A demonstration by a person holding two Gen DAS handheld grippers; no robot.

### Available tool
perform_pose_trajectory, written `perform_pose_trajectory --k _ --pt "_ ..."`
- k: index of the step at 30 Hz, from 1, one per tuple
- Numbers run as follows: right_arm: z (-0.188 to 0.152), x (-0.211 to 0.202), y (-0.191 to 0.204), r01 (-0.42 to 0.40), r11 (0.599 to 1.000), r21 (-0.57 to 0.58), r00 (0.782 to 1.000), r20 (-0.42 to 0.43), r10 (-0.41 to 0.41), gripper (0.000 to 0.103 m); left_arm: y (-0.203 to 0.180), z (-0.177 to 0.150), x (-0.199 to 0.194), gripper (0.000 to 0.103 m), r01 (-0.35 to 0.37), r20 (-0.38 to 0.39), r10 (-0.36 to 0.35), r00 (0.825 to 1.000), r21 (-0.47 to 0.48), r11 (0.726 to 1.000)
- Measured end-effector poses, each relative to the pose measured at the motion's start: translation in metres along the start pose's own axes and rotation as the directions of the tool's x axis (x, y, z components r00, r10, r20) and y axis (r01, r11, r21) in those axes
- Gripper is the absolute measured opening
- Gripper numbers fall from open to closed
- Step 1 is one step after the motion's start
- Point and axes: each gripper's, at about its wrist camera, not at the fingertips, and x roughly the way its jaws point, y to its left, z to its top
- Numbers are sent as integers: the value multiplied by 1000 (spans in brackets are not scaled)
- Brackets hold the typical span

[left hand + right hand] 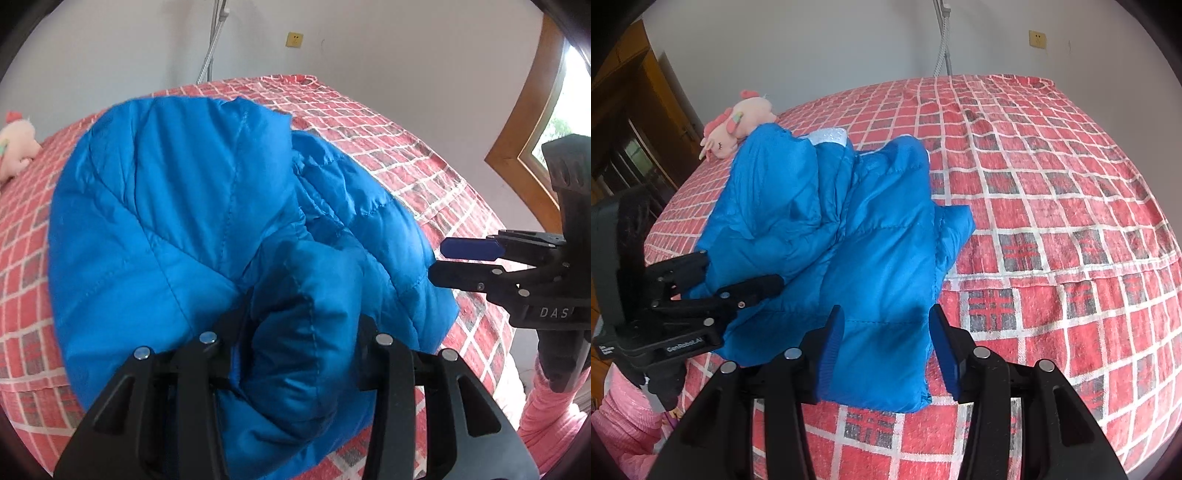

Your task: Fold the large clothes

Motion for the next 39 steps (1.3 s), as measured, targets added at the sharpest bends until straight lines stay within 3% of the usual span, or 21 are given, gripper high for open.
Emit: perform_pose_trajectory --k 5,7,9,11,15,17,19,21,24,29,34,36,38,39 --pt "6 0 -2 -9 1000 14 1000 7 9 48 8 -1 -8 41 27 1 -27 1000 -23 999" --pt "8 -4 1 -12 1000 10 1000 17 12 54 9 0 -20 47 49 3 -49 999 -25 998" --pt "14 -9 4 -19 1000 3 999 33 19 57 10 1 -36 60 113 8 -113 994 -42 993" --pt "21 -14 8 -27 1000 -7 999 45 27 58 12 0 -54 64 175 26 -174 984 -65 982" --pt "41 -21 16 -92 996 -15 993 70 92 74 31 -1 -95 65 266 86 -257 963 -121 956" --pt "51 -22 22 -112 993 -25 991 68 113 83 40 1 -107 65 214 115 -199 973 -140 967" --pt "61 -18 31 -128 991 -39 990 55 130 85 53 4 -115 64 57 141 -36 989 -153 987" --pt "72 -7 42 -153 987 -57 988 20 154 87 64 6 -112 63 -96 134 119 984 -172 980" --pt "85 18 57 -179 982 -57 983 -52 176 88 81 10 -98 58 -215 103 238 966 -197 957" --pt "94 50 71 -169 984 -63 980 -118 160 88 105 17 -73 49 -228 59 252 966 -267 936" --pt "97 70 79 -154 984 -86 979 -147 140 88 115 20 -63 49 -219 77 250 965 -283 934" --pt "98 75 83 -156 984 -91 979 -147 142 80 116 19 -64 49 -227 86 262 961 -287 931" --pt "99 78 85 -173 980 -99 977 -145 157 67 118 18 -62 49 -235 90 271 958 -290 928" --pt "99 79 85 -176 979 -101 977 -136 162 52 119 17 -61 49 -237 90 273 958 -291 927"
